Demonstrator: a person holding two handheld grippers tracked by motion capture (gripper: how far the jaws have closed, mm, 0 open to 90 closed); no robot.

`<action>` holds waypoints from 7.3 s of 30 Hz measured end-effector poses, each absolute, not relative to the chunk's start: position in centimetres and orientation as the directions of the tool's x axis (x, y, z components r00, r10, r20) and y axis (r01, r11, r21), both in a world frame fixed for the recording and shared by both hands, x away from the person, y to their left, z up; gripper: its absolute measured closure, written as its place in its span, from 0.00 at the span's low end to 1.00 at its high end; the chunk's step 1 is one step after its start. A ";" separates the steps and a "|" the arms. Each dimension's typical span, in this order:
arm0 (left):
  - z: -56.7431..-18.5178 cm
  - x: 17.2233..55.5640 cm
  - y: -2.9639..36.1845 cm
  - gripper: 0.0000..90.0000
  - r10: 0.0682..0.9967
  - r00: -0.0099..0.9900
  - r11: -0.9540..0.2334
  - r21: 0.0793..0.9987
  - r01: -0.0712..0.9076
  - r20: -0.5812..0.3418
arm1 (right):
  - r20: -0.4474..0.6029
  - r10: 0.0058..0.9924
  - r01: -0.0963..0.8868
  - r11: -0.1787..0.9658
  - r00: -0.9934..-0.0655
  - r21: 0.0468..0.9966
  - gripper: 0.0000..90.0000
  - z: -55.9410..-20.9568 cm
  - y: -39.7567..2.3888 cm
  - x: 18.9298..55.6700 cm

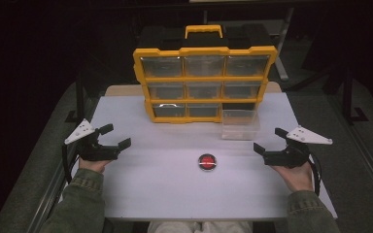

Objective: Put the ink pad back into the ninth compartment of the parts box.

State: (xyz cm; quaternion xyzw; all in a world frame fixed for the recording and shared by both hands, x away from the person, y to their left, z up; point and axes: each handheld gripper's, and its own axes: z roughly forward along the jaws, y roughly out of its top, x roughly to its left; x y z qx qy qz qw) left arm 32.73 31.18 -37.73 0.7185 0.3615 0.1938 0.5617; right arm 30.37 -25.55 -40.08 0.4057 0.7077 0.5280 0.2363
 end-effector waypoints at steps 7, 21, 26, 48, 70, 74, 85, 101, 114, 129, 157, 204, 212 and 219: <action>-37.4 33.3 30.2 0.00 0.704 0.699 -0.157 0.932 0.326 -0.126 | 0.092 0.821 0.326 0.119 -0.564 0.938 0.00 -40.0 -25.6 30.4; -37.2 34.0 28.6 0.00 0.667 0.735 -0.228 0.908 0.351 -0.117 | 0.088 0.824 0.325 0.120 -0.559 0.938 0.00 -40.0 -25.7 30.4; -37.0 34.4 27.8 0.00 0.657 0.746 -0.248 0.903 0.350 -0.109 | 0.085 0.823 0.320 0.122 -0.562 0.939 0.00 -39.9 -25.7 30.3; -36.7 35.3 24.1 0.00 0.590 0.806 -0.387 0.861 0.330 -0.044 | 0.085 0.825 0.324 0.123 -0.559 0.938 0.00 -40.0 -25.7 30.5; -36.3 36.3 20.6 0.00 0.514 0.857 -0.475 0.825 0.306 -0.022 | 0.085 0.819 0.326 0.129 -0.567 0.936 0.00 -40.1 -25.6 30.5; -36.3 36.4 19.9 0.00 0.498 0.867 -0.483 0.821 0.304 -0.028 | 0.085 0.819 0.329 0.131 -0.568 0.935 0.00 -40.1 -25.6 30.5; -36.1 36.9 18.2 0.00 0.465 0.885 -0.515 0.806 0.292 -0.023 | 0.080 0.815 0.332 0.143 -0.574 0.932 0.00 -40.2 -25.4 30.5; -36.2 37.4 15.6 0.00 0.401 0.916 -0.564 0.784 0.259 -0.015 | 0.081 0.811 0.332 0.144 -0.580 0.932 0.00 -40.2 -25.4 30.5; -36.3 37.5 14.0 0.00 0.362 0.932 -0.578 0.779 0.244 -0.024 | 0.083 0.810 0.337 0.147 -0.581 0.930 0.00 -40.3 -25.3 30.6; -36.8 37.8 11.2 0.00 0.302 0.953 -0.625 0.750 0.218 -0.025 | 0.083 0.806 0.337 0.149 -0.586 0.929 0.00 -40.3 -25.4 30.6; -39.0 37.7 7.6 0.00 0.227 0.974 -0.711 0.682 0.171 -0.007 | 0.083 0.801 0.345 0.160 -0.593 0.925 0.00 -40.4 -25.2 30.6; -43.6 37.2 4.3 0.15 0.142 0.990 -0.826 0.551 0.117 0.001 | 0.065 0.798 0.341 0.181 -0.598 0.922 0.00 -40.5 -25.1 30.6; -43.7 37.2 4.4 0.23 0.141 0.990 -0.826 0.552 0.117 0.001 | 0.065 0.798 0.342 0.181 -0.599 0.922 0.00 -40.5 -25.1 30.6; -43.8 37.1 4.3 0.27 0.134 0.991 -0.833 0.542 0.110 0.005 | 0.064 0.798 0.341 0.183 -0.599 0.922 0.00 -40.5 -25.1 30.6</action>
